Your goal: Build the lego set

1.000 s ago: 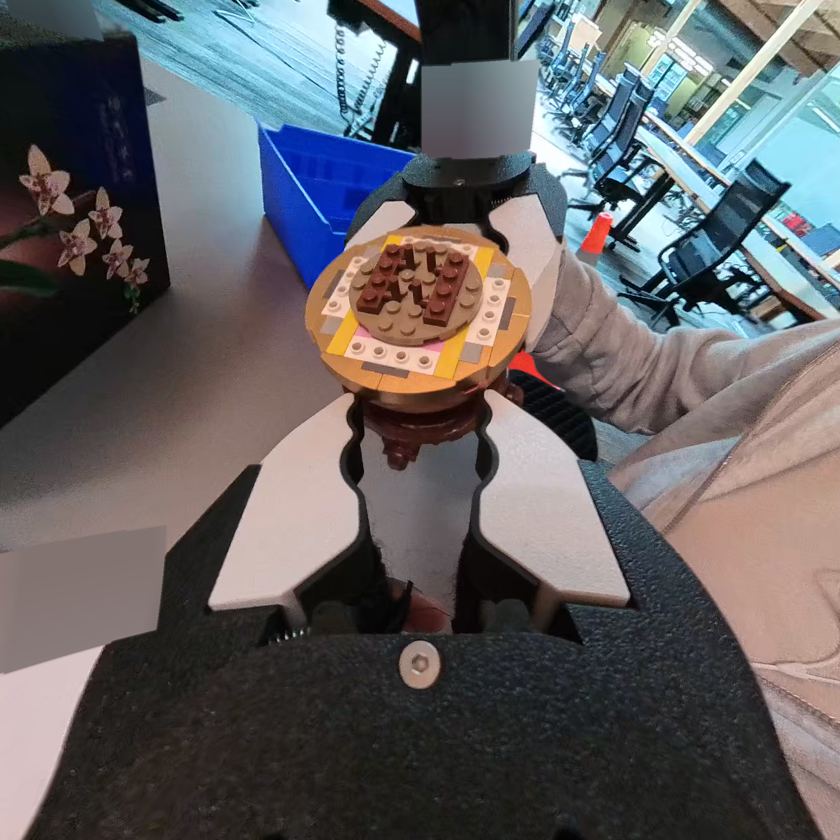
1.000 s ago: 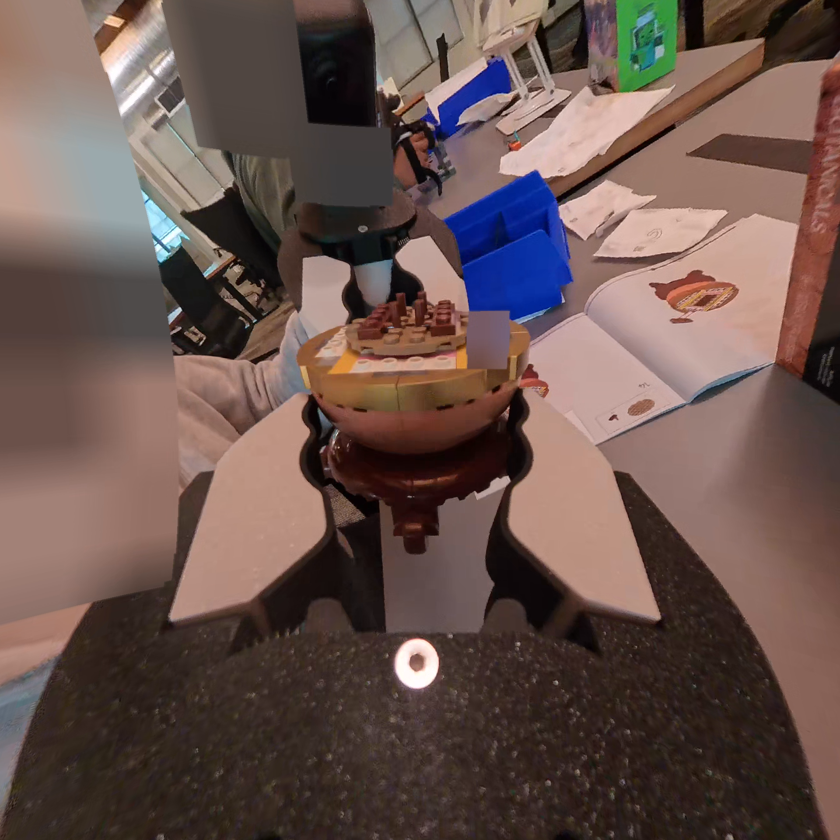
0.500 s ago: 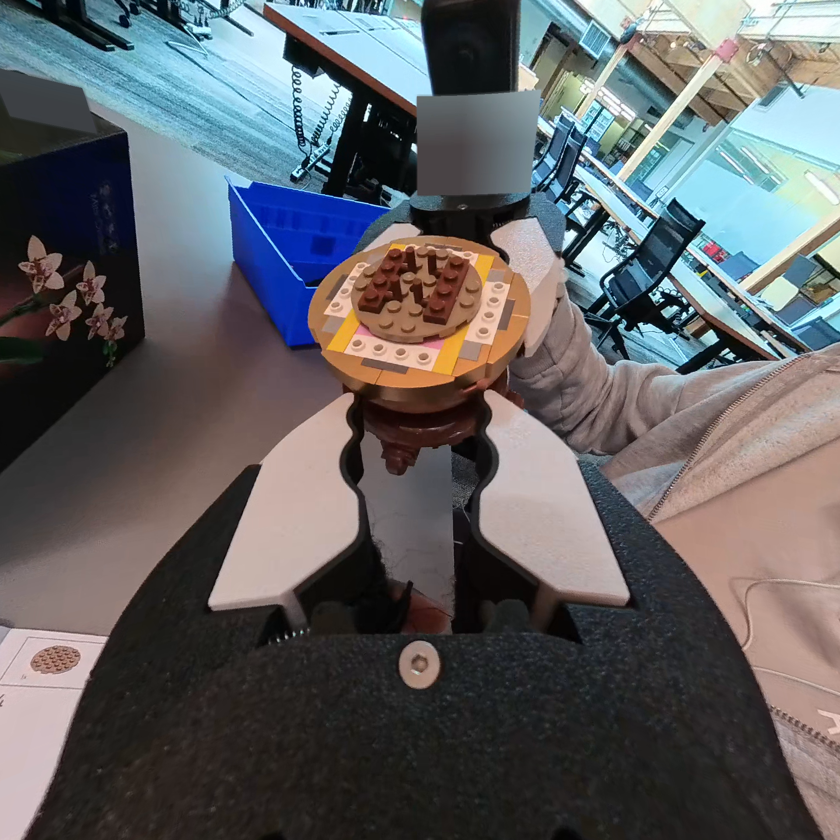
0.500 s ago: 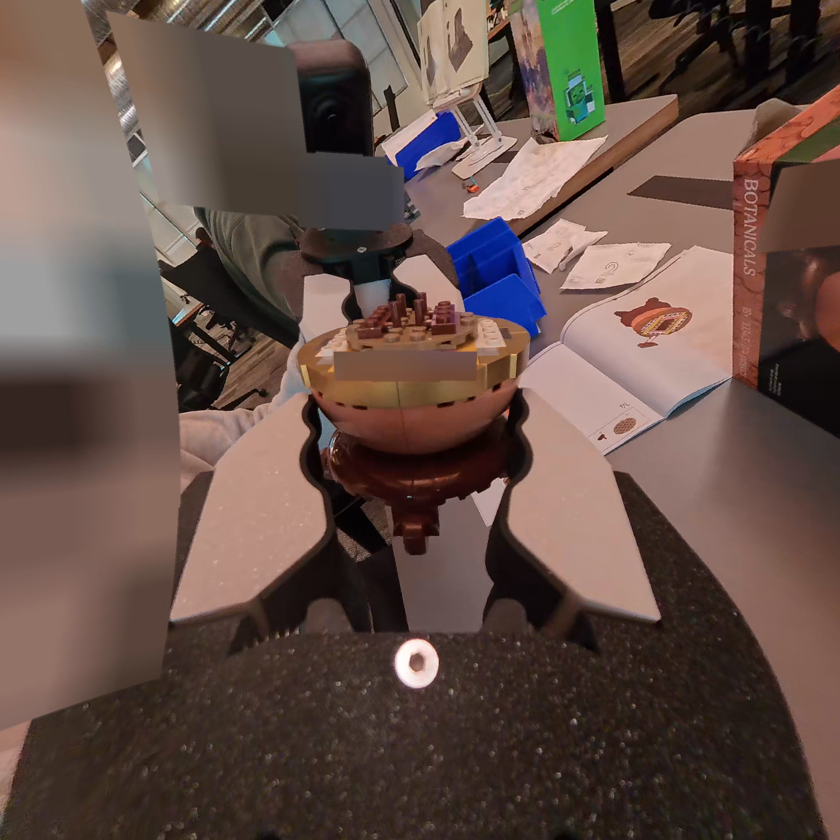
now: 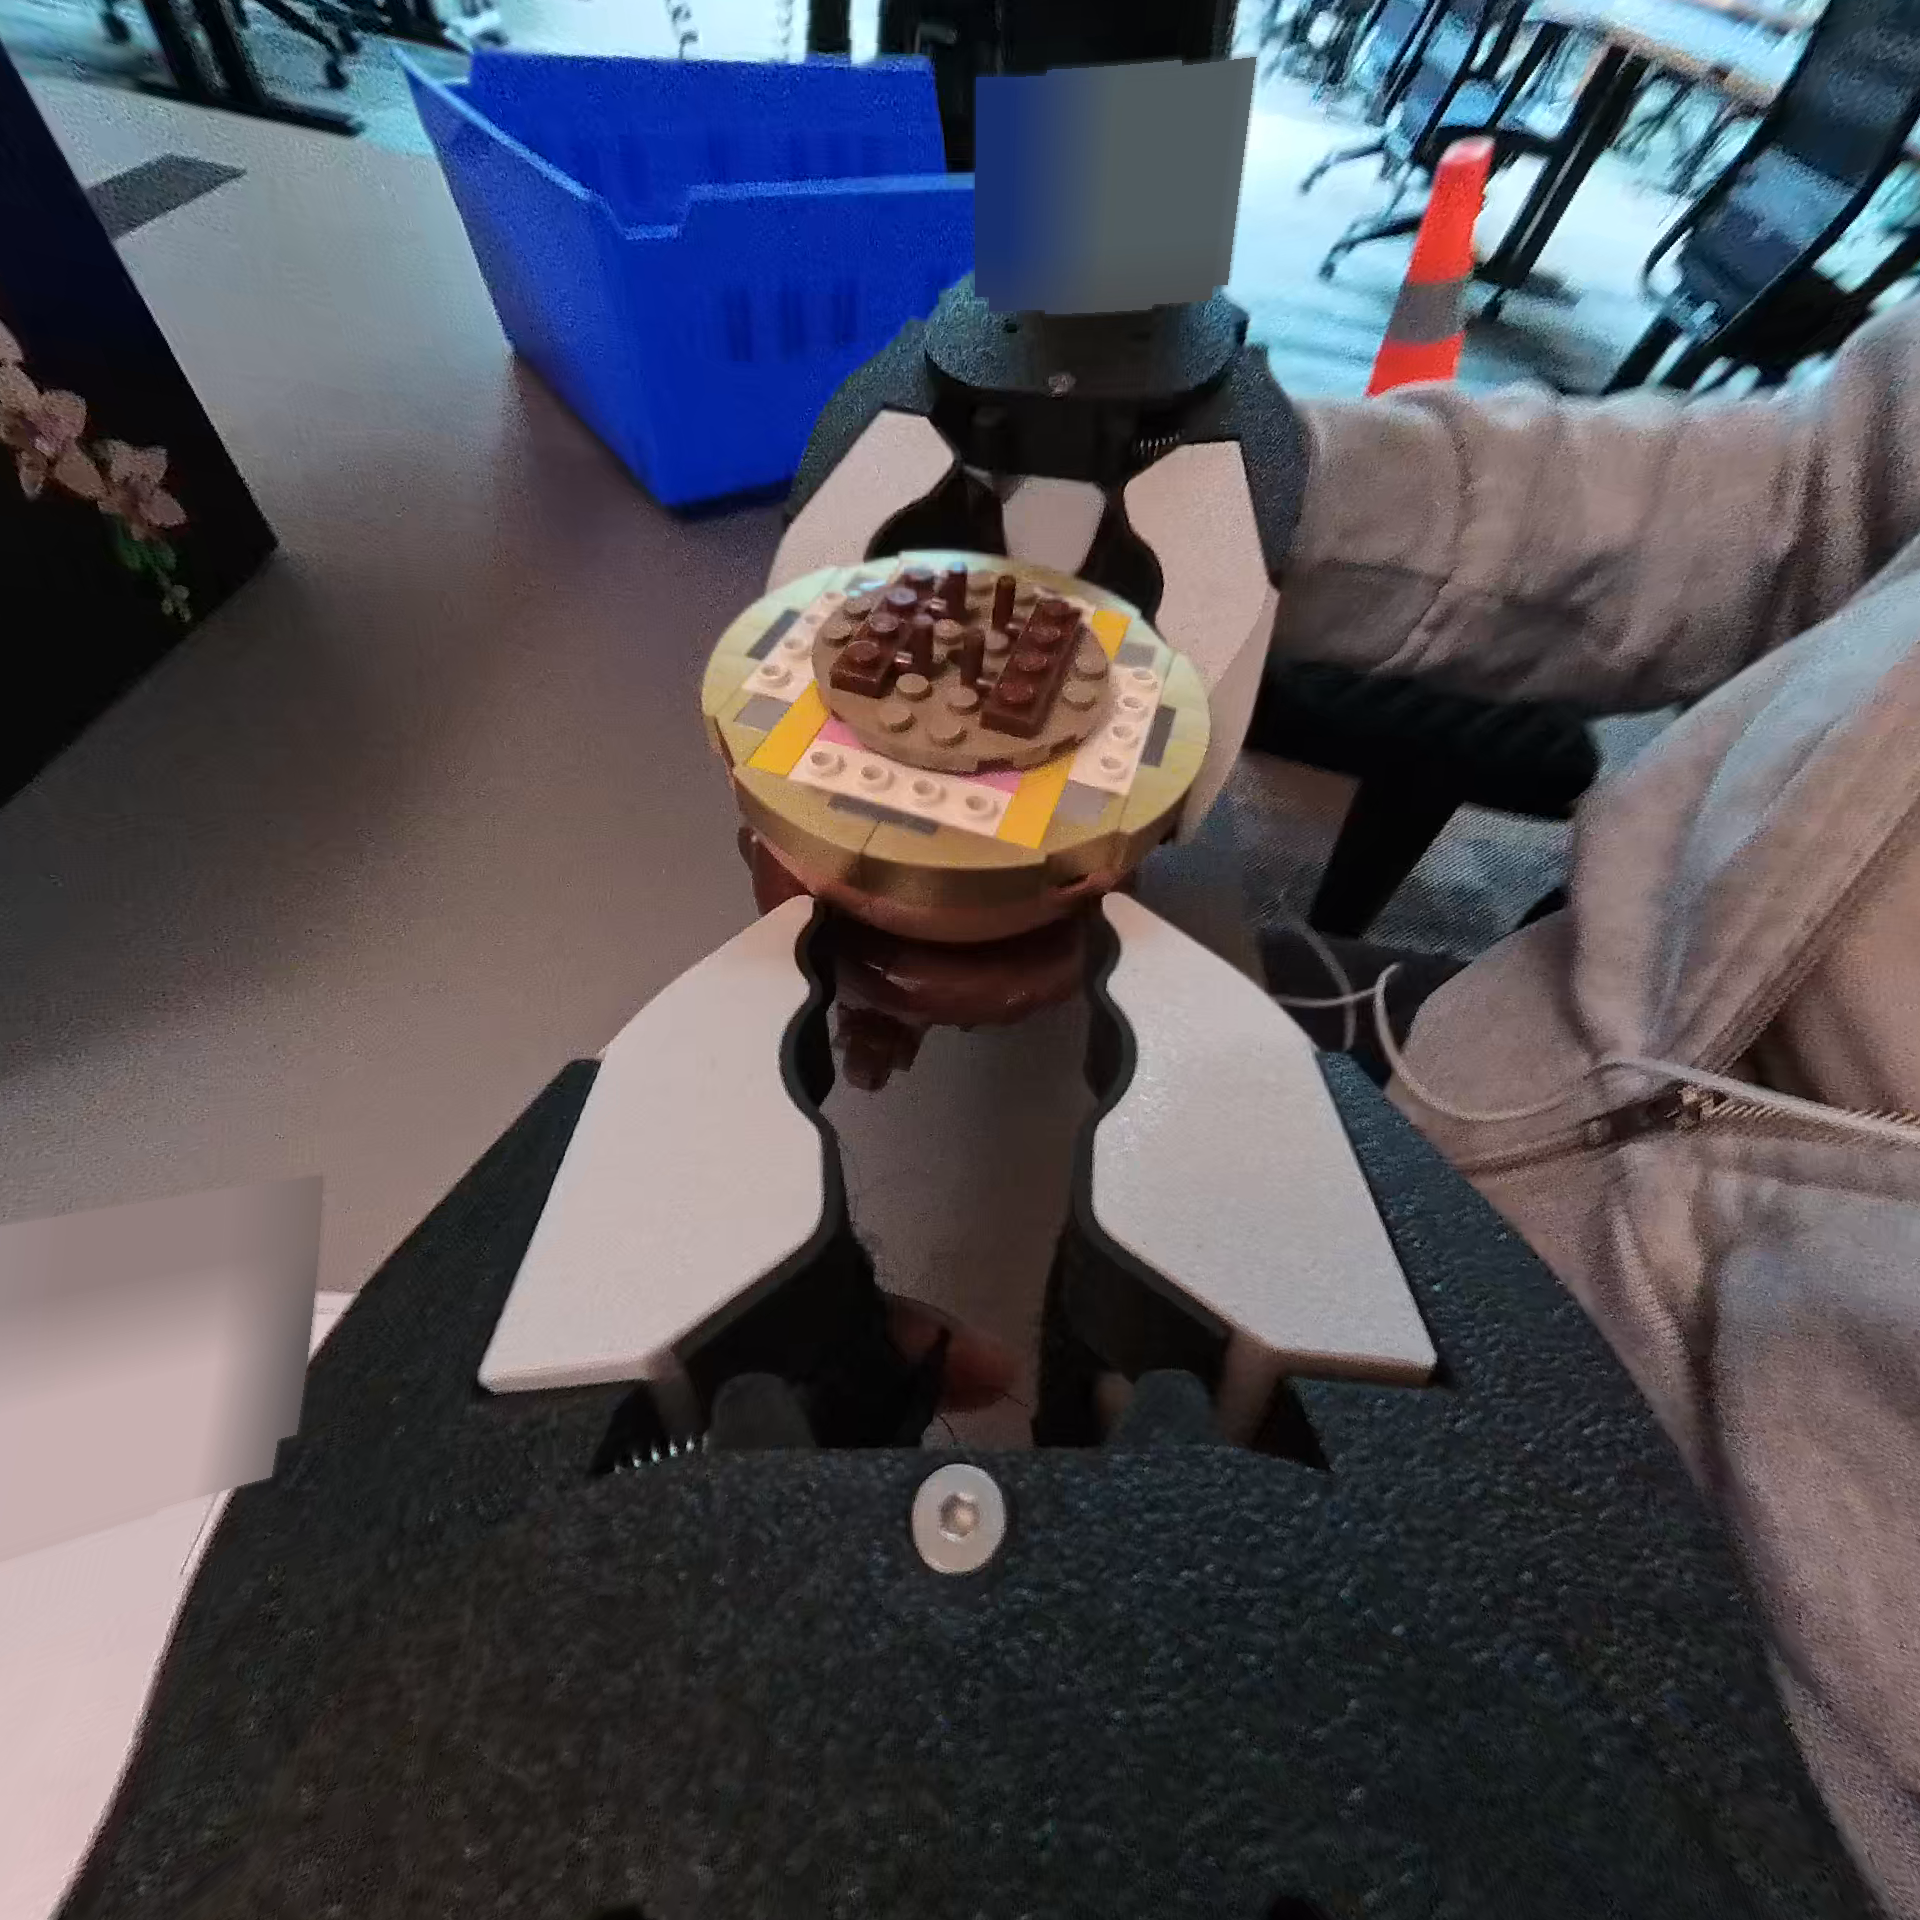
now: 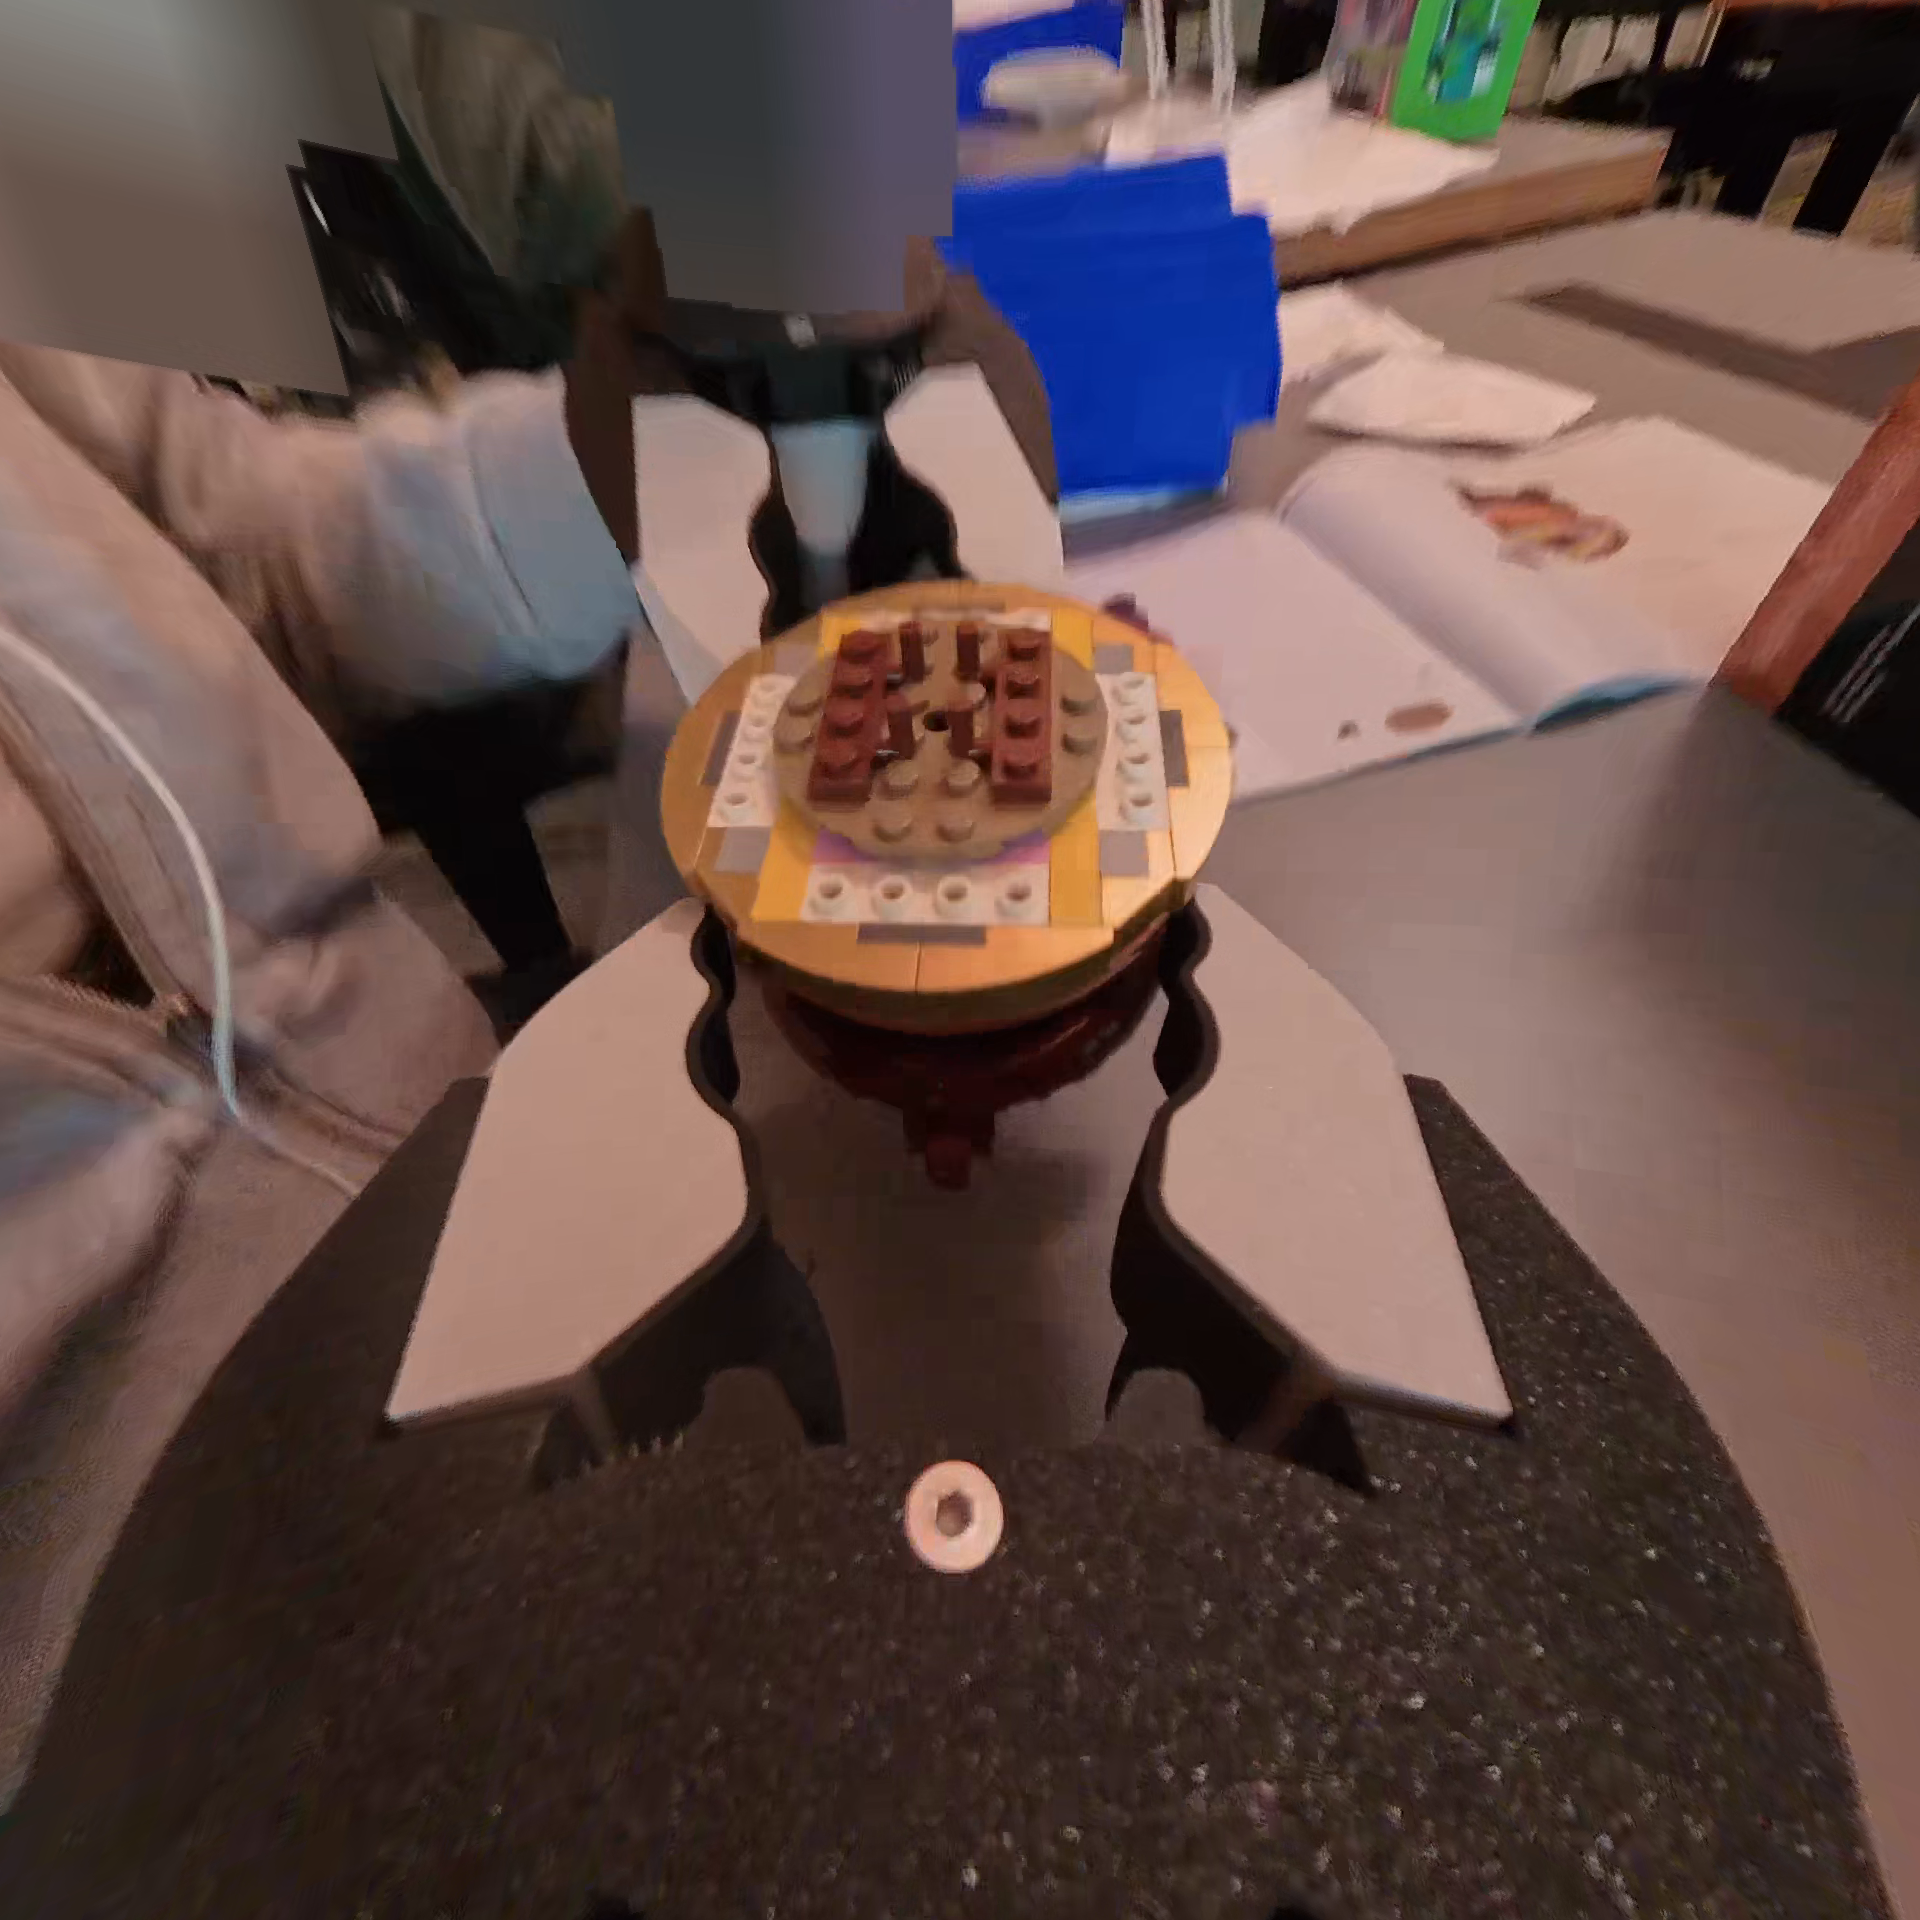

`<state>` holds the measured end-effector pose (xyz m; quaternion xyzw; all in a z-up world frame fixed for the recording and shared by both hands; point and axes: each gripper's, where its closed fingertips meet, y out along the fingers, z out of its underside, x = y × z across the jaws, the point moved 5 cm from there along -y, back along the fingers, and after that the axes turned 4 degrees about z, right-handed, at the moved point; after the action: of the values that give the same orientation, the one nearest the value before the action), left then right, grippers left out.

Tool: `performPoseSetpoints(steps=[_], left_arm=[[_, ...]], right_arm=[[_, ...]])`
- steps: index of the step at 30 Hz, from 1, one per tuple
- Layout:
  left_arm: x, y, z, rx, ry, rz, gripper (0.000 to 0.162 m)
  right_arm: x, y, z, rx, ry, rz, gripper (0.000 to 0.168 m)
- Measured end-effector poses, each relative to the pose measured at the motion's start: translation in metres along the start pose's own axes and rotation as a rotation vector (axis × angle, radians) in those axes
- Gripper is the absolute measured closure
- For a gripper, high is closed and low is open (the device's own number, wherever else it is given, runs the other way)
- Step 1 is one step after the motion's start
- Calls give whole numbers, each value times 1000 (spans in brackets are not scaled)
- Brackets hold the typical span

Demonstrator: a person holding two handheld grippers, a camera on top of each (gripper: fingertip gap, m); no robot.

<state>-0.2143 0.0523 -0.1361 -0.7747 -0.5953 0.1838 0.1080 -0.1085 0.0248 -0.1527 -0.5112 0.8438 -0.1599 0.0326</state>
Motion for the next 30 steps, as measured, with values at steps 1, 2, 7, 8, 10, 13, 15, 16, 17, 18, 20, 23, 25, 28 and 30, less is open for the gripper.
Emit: performPoseSetpoints(steps=[1,2,7,8,10,13,15,16,17,18,20,23,25,28,30], left_arm=[[-1,3,6,30,36,-30,117],[-2,5,10,65,73,-60,117],[2,13,26,154,85,-116,116],[3,14,29,155,66,-115,116],[5,14,36,165,38,-122,115],[5,5,39,153,36,-160,110],[5,-6,36,134,34,-185,104],[4,-11,33,115,35,-196,99],[2,-14,28,86,40,-199,96],[-1,-14,22,50,48,-197,94],[-6,-8,11,-1,75,-186,92],[-8,9,5,-7,115,-162,93],[-6,18,6,17,114,-150,96],[-4,22,10,45,111,-147,99],[-4,22,9,43,97,-132,102]], right_arm=[[0,2,10,53,-30,10,89],[-1,4,17,106,-51,23,89],[-6,7,21,173,-87,39,90],[-7,8,19,175,-89,37,90],[-7,10,20,221,-101,35,90],[-10,6,26,276,-64,26,81],[-11,-5,19,222,-16,21,73],[-13,-12,12,198,-9,43,73],[-14,-19,3,163,-21,74,77],[-13,-22,-7,123,-54,95,85],[-5,-19,-21,100,-141,110,95],[-4,-5,-14,254,-174,109,94],[-5,0,-11,276,-138,81,104],[-5,2,-8,292,-121,58,117],[-6,2,-8,294,-129,76,121]])
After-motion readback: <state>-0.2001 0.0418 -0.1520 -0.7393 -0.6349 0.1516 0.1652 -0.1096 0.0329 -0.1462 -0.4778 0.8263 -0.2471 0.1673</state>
